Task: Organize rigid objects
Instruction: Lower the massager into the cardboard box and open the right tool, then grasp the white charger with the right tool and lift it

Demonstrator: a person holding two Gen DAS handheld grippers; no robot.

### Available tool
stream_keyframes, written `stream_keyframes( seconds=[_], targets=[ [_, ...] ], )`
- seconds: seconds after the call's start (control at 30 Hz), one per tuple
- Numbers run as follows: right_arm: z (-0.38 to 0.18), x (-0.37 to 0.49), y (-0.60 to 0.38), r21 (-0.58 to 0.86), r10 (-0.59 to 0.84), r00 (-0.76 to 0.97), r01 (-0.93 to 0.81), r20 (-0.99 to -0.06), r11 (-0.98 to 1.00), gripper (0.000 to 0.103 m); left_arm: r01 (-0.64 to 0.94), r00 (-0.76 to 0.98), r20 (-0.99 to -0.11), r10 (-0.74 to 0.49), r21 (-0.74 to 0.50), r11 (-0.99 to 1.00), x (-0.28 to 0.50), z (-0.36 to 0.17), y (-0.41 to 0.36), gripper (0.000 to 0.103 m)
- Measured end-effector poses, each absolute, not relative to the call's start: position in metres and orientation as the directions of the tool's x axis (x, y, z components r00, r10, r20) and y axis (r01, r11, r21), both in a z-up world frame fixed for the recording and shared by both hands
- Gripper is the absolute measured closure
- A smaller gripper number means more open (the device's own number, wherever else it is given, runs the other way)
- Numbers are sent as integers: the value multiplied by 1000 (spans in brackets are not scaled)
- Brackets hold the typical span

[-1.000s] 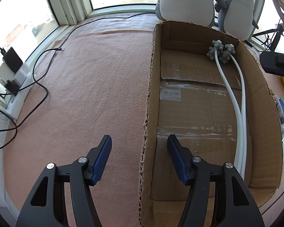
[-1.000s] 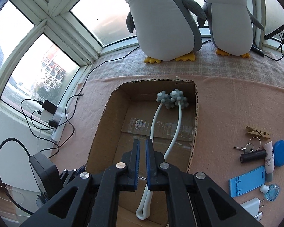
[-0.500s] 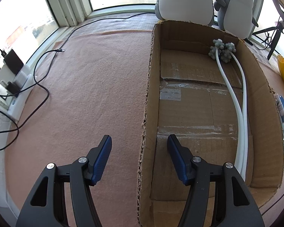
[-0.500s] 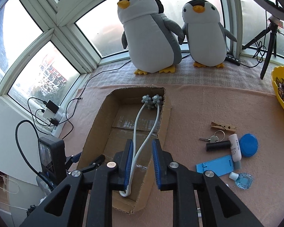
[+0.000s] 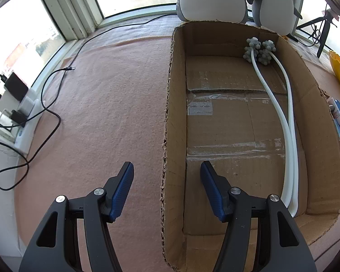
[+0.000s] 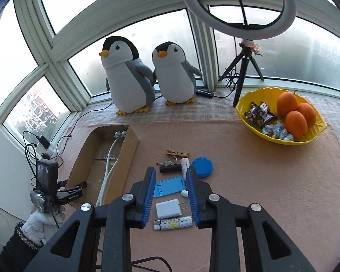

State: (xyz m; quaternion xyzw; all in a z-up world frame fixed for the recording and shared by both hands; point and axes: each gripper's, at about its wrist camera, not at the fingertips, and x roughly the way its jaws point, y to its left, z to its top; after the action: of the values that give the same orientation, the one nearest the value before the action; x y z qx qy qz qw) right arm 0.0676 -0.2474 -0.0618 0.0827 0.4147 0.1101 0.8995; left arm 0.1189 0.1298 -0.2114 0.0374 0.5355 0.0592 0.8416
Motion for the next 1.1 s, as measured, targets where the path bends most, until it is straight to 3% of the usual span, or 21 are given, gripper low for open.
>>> stream_keyframes(
  seconds=[0.07, 0.2, 0.33, 0.47, 0.73, 1.1],
  targets=[
    [-51, 55, -262, 226, 233, 649, -95, -724, 969, 75, -58, 419, -898, 134, 121, 991, 117, -211, 130, 42],
    [-37, 30, -276, 198, 192, 667, -68, -720, 978, 53, -46, 424, -896, 131, 123, 991, 114, -211, 129, 42],
    [-52, 15, -264, 168, 179, 665, -81, -725, 983, 48, -23, 443, -886, 137, 141, 990, 111, -211, 127, 42],
    [-89, 15, -245, 185, 214, 626, -112, -750, 976, 47, -17, 444, -887, 127, 133, 991, 112, -211, 128, 42],
    [-159, 55, -202, 85, 162, 513, -170, -843, 982, 47, -2, 445, -889, 106, 118, 993, 111, -211, 131, 42],
    [-210, 91, -166, 1, 111, 378, -280, -919, 960, 47, -9, 448, -890, 89, 95, 995, 113, -211, 134, 42]
  ],
)
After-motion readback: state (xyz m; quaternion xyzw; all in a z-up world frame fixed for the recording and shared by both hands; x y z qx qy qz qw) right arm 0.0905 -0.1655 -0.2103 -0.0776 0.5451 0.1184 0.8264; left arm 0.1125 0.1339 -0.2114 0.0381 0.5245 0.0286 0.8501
